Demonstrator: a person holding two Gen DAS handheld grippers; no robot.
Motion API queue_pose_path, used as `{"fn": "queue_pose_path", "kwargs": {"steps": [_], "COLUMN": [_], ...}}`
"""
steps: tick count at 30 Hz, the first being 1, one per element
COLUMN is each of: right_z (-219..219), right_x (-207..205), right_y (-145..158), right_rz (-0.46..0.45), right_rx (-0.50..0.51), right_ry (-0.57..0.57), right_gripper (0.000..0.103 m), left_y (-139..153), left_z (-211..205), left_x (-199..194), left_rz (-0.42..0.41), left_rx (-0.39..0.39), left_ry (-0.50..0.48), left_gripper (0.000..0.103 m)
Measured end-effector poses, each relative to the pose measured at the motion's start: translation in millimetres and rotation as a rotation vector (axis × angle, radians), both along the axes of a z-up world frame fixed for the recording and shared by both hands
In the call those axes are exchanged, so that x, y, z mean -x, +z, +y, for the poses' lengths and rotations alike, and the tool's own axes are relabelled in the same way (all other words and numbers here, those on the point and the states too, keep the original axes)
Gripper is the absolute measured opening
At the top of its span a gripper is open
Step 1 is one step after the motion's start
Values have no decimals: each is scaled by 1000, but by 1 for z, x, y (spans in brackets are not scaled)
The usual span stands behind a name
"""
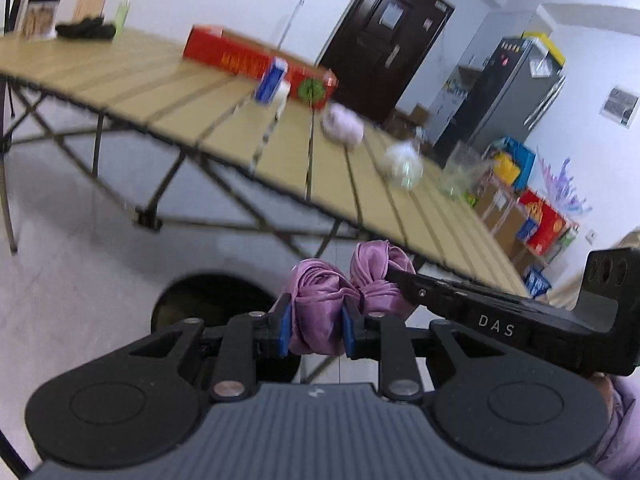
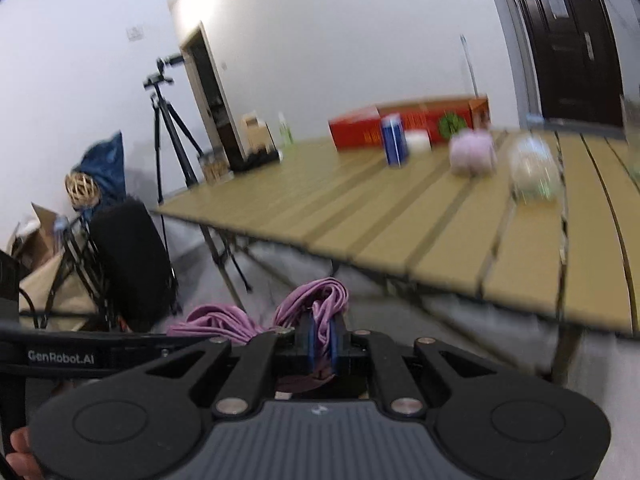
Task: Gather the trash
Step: 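Carry the pink satin cloth down into the black bin and open both grippers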
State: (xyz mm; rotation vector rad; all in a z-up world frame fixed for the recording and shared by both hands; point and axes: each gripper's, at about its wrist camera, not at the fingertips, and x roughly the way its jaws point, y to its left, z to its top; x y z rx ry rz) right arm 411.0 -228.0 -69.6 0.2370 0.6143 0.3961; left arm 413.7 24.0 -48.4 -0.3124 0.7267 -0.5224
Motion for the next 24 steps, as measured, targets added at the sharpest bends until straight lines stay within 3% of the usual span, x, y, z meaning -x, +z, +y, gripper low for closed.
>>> {"fn": "queue_pose_path", "kwargs": {"steps": [5,8,9,10,12,13,17,21,24], "right_z": [-2,4,8,8,5,0,-9,-7,-4], "right_x": [-12,-40,-52,-62,-77,-80,-78,-76,-79], "right_y": [-7,-23,-32,-44,-68,-79,-90,-92,-92], "right_rz": [50,132,157,181,279,342,404,423,426], "right_rx": [9,37,60,69,66,40,27,59,57], "right_ry": [-27,-32,-40,-79,-115,-146,-170,-160,-127], "right_gripper": [7,13,15,22,36,36,38,45,45], "left_y": [-9,-29,-38,-48,-72,-83,-103,-95,-90], "left_z": [-4,-8,-11,-14,-18,-20,-28,-30,-33], "left_x": [-17,-51,-63,-73,-88,-92,-95,-94,-92], "left_rz": [43,145,187,213,283,321,363,332,316], "left_rx": [3,-25,-48,-72,-151,-202,-326,-326,-324], "left_ry": [9,40,43,43,99,123,131,149,141], "left_gripper": [26,31,41,60,64,64,69,80,80]}}
